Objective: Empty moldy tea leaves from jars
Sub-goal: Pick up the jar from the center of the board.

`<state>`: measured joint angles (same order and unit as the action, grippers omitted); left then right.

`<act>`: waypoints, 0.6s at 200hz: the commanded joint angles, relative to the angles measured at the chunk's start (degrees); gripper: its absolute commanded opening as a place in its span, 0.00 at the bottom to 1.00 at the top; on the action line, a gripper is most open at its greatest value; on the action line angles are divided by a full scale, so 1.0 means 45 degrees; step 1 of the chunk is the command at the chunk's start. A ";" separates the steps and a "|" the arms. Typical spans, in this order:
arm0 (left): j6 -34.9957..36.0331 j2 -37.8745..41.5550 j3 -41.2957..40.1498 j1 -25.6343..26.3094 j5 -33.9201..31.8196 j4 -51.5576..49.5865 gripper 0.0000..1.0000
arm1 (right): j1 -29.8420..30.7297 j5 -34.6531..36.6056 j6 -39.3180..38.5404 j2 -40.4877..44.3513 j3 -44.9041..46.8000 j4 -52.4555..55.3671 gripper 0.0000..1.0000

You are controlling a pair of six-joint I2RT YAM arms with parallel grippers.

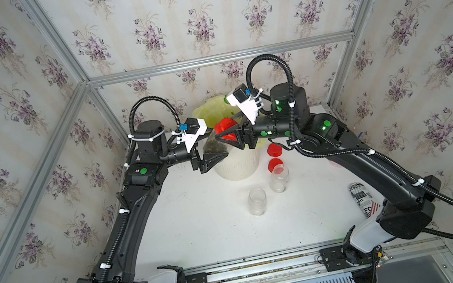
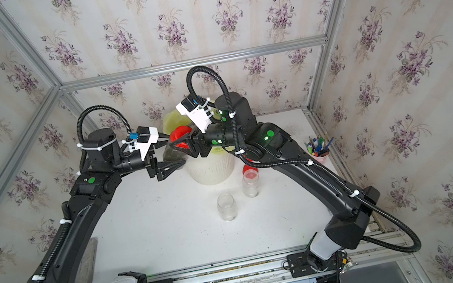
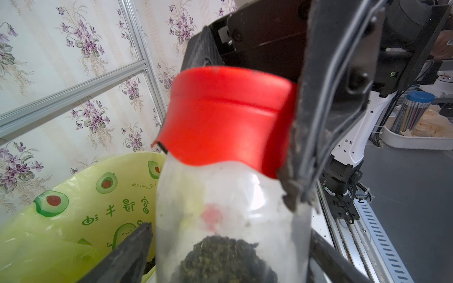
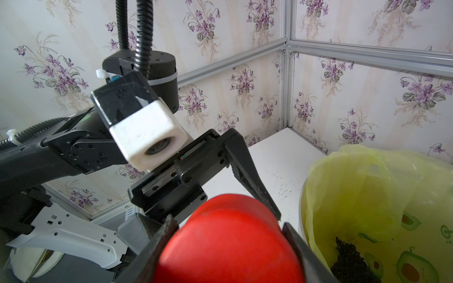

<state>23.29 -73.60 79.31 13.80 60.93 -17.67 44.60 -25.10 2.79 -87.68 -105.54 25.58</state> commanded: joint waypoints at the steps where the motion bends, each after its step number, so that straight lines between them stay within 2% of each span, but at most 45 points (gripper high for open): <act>1: 0.0215 0.0071 -0.0046 0.0018 0.0015 -0.0018 0.89 | -0.0009 -0.0125 -0.0247 0.0091 -0.0127 -0.0404 0.27; 34: 0.0301 0.0055 -0.0065 0.0058 -0.0014 -0.0079 0.88 | -0.0009 -0.0325 -0.0209 0.0129 -0.0064 -0.0506 0.27; 65: 0.0391 0.0068 0.0012 0.0077 -0.0059 -0.0193 0.75 | -0.0009 -0.0329 -0.0248 0.0129 -0.0005 -0.0452 0.27; 120: 0.0450 0.0087 -0.0036 0.0135 -0.0274 -0.0253 0.75 | -0.0011 -0.0379 -0.0246 0.0293 0.0361 -0.0653 0.28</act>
<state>24.97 -73.49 79.22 14.28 60.34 -18.85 44.56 -25.78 2.63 -86.78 -104.09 24.25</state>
